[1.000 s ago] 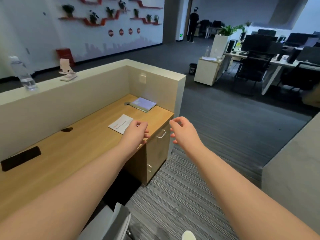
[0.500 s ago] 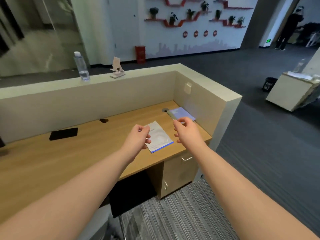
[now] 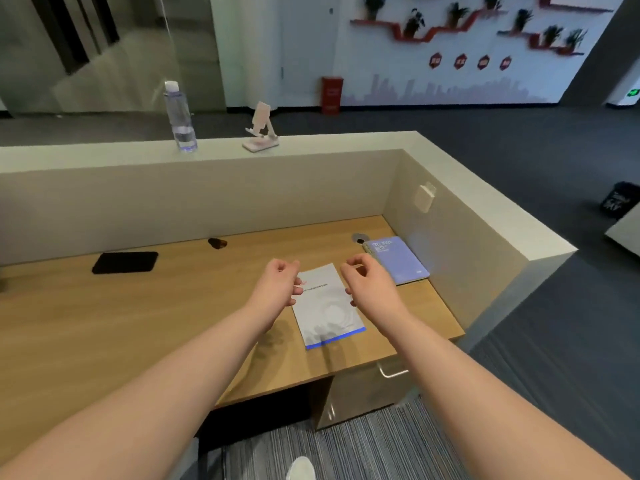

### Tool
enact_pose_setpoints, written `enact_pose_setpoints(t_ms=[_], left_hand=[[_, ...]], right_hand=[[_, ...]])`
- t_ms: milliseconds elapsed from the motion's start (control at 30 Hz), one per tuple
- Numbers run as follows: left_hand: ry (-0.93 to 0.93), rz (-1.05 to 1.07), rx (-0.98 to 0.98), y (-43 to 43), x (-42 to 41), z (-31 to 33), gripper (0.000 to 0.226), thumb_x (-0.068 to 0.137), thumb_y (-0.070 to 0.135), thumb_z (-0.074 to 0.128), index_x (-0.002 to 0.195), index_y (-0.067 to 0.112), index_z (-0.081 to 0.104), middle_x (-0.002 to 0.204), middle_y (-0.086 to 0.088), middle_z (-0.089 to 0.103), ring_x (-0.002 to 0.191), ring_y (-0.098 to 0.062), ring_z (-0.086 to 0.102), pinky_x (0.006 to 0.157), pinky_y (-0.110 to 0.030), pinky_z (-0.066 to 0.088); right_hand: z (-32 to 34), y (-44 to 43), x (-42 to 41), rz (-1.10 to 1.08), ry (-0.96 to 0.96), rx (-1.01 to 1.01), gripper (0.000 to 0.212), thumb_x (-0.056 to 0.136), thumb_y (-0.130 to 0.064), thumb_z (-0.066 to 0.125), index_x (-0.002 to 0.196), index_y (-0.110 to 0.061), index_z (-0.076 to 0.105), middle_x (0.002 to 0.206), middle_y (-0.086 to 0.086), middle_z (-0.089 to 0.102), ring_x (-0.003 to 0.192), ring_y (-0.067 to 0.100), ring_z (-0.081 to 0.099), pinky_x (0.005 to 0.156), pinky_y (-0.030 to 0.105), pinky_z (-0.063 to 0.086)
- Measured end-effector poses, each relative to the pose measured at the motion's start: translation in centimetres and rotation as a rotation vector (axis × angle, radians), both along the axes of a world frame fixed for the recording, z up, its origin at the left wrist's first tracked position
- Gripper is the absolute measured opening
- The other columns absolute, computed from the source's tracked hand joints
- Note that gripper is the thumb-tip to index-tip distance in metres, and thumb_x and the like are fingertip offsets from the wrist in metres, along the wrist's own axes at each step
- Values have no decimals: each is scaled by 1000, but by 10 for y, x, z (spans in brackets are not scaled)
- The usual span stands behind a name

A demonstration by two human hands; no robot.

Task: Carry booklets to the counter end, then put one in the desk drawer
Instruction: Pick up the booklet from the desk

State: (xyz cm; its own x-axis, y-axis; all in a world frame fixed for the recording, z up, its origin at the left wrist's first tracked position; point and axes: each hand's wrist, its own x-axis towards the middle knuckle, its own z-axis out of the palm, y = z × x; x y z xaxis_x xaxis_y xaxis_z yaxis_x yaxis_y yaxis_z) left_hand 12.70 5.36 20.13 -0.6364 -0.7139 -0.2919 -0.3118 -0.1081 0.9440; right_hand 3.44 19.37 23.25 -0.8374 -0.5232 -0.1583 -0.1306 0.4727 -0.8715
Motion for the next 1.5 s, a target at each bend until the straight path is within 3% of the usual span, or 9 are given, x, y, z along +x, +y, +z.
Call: enact_pose_setpoints(t_ms=[133, 300, 600, 733, 867, 1000, 1200, 1333, 1500], left_hand=[[-17, -45, 41, -20, -65, -28, 14, 99, 33, 48, 95, 20, 51, 94, -5, 62, 77, -19, 64, 69, -34, 49], [-75, -57, 92, -35, -121, -56, 23, 98, 35, 48, 106, 15, 53, 95, -3, 64, 81, -18, 66, 71, -35, 51], [-244, 126, 137, -60, -133, -111, 35, 97, 43, 49, 111, 11, 55, 91, -2, 64, 78, -22, 60, 74, -39, 52], [-307, 221, 128, -65, -135, -124, 36, 93, 48, 50, 101, 14, 55, 84, -1, 64, 74, -23, 58, 73, -38, 51], [-389, 281, 83, -66, -133, -141, 26, 98, 36, 54, 85, 14, 47, 77, 0, 52, 63, -19, 44, 59, -33, 35], [-487, 354, 69, -66, -133, -168, 25, 95, 35, 56, 92, 10, 54, 102, -12, 62, 69, -21, 51, 57, -31, 37], [-559, 373, 185, -48, -135, -205, 47, 85, 50, 55, 110, 10, 55, 123, -17, 58, 91, -34, 63, 80, -38, 53], [-592, 376, 194, -44, -140, -220, 60, 67, 49, 56, 113, 10, 56, 123, -18, 59, 108, -43, 64, 94, -51, 54], [-649, 351, 200, -45, -143, -213, 62, 71, 36, 60, 125, 7, 55, 125, -16, 55, 109, -39, 62, 93, -46, 54]], right_hand=[[-17, -20, -59, 13, 21, 76, 34, 97, -38, 53, 125, -20, 58, 101, 2, 67, 93, 25, 69, 86, 47, 56], [-48, -43, -113, 5, 7, 104, 33, 98, -37, 54, 125, -19, 59, 95, 1, 66, 95, 27, 68, 86, 46, 56], [-110, -80, -164, 94, -46, 171, 32, 100, -30, 55, 125, -11, 59, 81, -4, 60, 66, 11, 55, 61, 27, 43], [-136, -88, -184, 129, -106, 203, 34, 99, -29, 55, 128, -10, 58, 92, 1, 62, 77, 19, 58, 61, 30, 42], [-164, -94, -201, 141, -139, 234, 37, 98, -24, 54, 132, -7, 55, 89, 0, 60, 73, 16, 57, 58, 29, 42], [-198, -97, -207, 155, -186, 307, 44, 97, -28, 52, 136, -8, 51, 124, 13, 61, 103, 33, 64, 77, 33, 46], [-230, -91, -208, 183, -225, 488, 42, 93, -28, 54, 130, -8, 51, 126, 16, 53, 107, 41, 61, 90, 49, 54], [-240, -94, -209, 206, -248, 498, 38, 93, -20, 55, 127, -5, 54, 111, 8, 51, 103, 36, 61, 80, 38, 50], [-249, -100, -212, 199, -248, 506, 16, 88, -16, 58, 100, -7, 55, 114, 18, 64, 88, 32, 58, 70, 33, 42]])
